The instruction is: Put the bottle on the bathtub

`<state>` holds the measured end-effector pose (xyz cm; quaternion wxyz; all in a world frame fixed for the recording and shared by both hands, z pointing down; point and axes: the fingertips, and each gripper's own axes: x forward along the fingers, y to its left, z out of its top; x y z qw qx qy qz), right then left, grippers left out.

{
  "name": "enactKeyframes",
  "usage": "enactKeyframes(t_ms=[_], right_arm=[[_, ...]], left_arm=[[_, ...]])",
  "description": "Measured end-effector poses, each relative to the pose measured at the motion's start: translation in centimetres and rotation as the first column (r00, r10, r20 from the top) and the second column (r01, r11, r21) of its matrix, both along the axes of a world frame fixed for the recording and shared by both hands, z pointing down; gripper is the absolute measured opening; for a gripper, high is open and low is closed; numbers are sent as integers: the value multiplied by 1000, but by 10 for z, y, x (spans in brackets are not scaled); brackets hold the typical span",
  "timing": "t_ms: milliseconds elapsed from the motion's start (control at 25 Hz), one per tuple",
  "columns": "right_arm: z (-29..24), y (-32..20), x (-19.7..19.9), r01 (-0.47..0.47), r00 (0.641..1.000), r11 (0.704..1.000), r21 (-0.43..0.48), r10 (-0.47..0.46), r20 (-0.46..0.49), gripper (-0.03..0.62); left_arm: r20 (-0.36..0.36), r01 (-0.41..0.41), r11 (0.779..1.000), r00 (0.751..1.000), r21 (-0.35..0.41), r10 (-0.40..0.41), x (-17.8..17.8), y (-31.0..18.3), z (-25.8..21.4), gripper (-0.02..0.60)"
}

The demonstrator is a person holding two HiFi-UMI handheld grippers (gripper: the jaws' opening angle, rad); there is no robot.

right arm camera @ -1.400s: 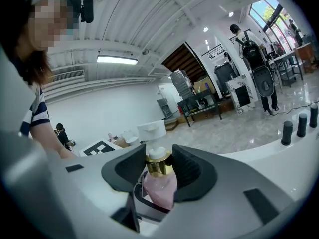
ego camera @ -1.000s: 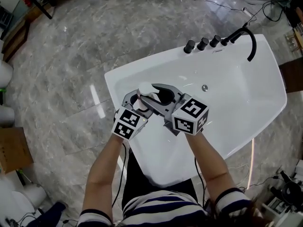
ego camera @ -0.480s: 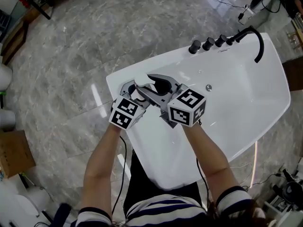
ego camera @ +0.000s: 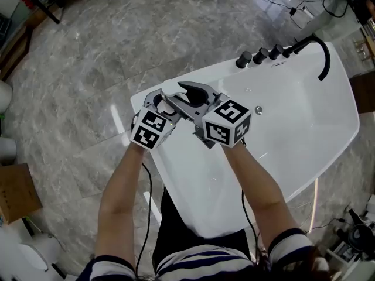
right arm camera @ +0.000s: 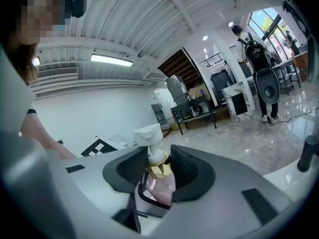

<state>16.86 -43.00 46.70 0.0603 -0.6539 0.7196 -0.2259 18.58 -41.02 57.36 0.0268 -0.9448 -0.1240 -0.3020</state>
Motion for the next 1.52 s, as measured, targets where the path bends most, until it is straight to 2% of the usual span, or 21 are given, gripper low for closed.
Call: enactKeyframes(t_ms=[520,800,1040,1360,1520], right_arm=[[5,-40,11,-1,998,1000,6,2,-59,158],[11,-52,15,-22,997,1000,-9,22,-79,158],[11,-61,16,-23,995,1000,-17,21,-93,158],[12,-62,18,-36,998,999,-6,35,-46,160],[13,-61,23,-47,998,999,-13,47,-36,158]], left_arm=[[-47,83,993,996,78,-80,17,-51,2,314],[-74,111,991,992,70,-105,24,-63,7,316],[-95,84,993,993,78,-77,26,-72,6,318],[-112,57,996,993,71,-49,27,-71,6,318],[-96,53,994,994,91,-44,30,-70,9,319]])
